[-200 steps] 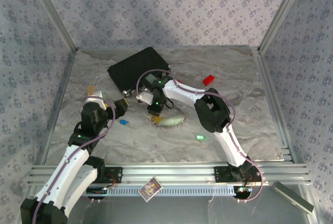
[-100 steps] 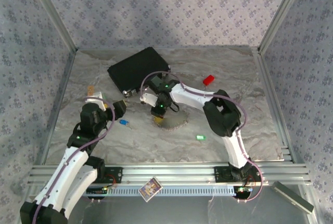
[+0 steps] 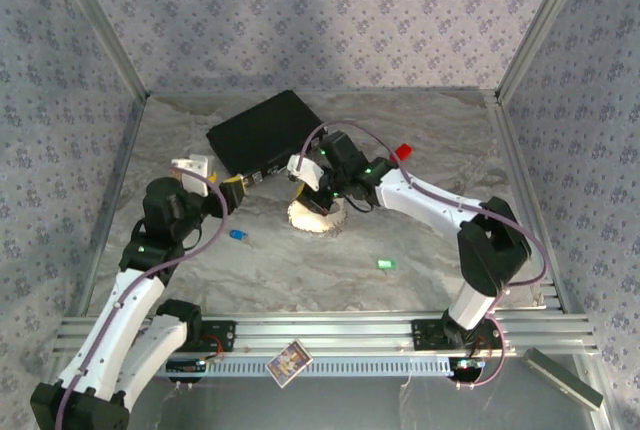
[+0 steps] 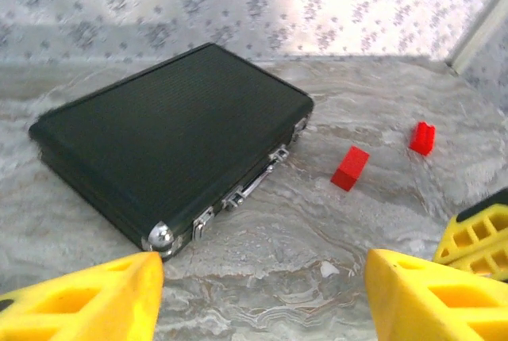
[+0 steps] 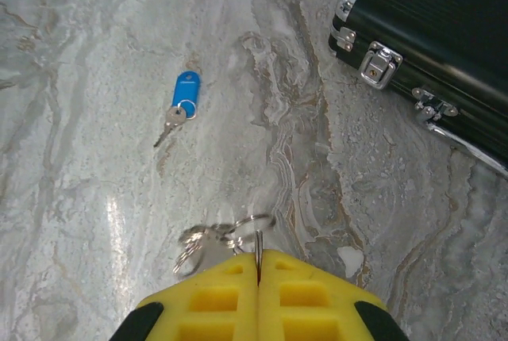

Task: Put the keys on the keyring

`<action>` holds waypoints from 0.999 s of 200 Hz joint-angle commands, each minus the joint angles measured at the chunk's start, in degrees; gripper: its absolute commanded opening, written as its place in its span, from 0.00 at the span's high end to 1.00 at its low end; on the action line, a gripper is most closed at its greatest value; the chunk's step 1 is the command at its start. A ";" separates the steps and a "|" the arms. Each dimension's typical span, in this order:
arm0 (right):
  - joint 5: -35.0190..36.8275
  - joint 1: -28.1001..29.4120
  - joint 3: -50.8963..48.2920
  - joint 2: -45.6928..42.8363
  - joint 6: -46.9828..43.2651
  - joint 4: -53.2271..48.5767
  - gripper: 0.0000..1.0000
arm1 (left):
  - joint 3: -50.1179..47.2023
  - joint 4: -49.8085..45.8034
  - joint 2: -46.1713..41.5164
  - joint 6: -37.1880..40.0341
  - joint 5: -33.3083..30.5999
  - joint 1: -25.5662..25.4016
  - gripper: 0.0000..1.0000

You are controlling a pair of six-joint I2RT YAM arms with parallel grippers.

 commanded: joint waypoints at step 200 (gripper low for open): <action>-6.51 -1.31 -10.72 -15.84 -8.09 8.18 1.00 | 14.90 -17.99 21.59 28.56 44.08 -3.66 0.38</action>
